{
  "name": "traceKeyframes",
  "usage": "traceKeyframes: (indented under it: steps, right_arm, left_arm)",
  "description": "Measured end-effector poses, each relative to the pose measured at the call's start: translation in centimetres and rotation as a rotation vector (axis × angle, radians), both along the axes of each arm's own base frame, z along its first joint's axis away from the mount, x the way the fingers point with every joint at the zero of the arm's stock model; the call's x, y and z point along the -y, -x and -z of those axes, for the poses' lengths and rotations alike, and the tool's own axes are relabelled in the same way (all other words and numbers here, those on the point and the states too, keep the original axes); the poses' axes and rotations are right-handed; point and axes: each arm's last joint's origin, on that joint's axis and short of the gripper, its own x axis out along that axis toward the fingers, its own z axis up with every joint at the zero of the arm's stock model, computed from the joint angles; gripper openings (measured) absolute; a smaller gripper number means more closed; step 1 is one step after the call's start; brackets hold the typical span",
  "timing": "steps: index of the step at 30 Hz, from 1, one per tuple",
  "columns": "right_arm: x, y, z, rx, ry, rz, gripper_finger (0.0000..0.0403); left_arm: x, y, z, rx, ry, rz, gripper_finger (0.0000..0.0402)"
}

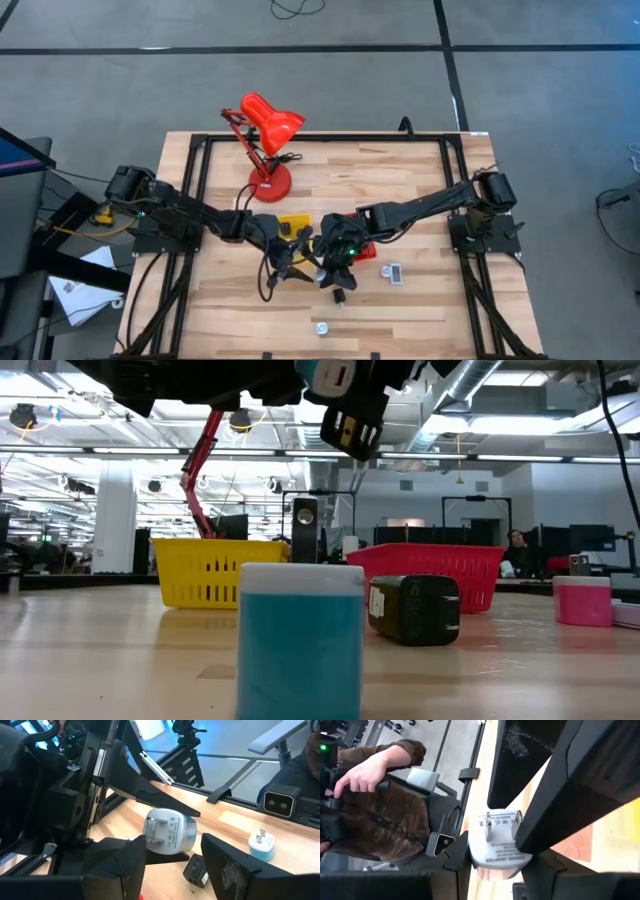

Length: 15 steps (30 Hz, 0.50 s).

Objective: Pick & Place Office items
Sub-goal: Put the top light blue charger adapter into the yellow bin

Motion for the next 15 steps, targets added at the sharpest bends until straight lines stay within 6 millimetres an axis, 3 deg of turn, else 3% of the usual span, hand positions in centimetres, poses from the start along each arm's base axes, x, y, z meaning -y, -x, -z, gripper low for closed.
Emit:
traceKeyframes:
  steps: [15]
  right_arm:
    - [0.01, 0.09, 0.13, -0.016, 0.002, -0.002, 0.0127]
  left_arm:
    - [0.26, -0.01, -0.38, 0.042, 0.01, 0.018, 0.0188]
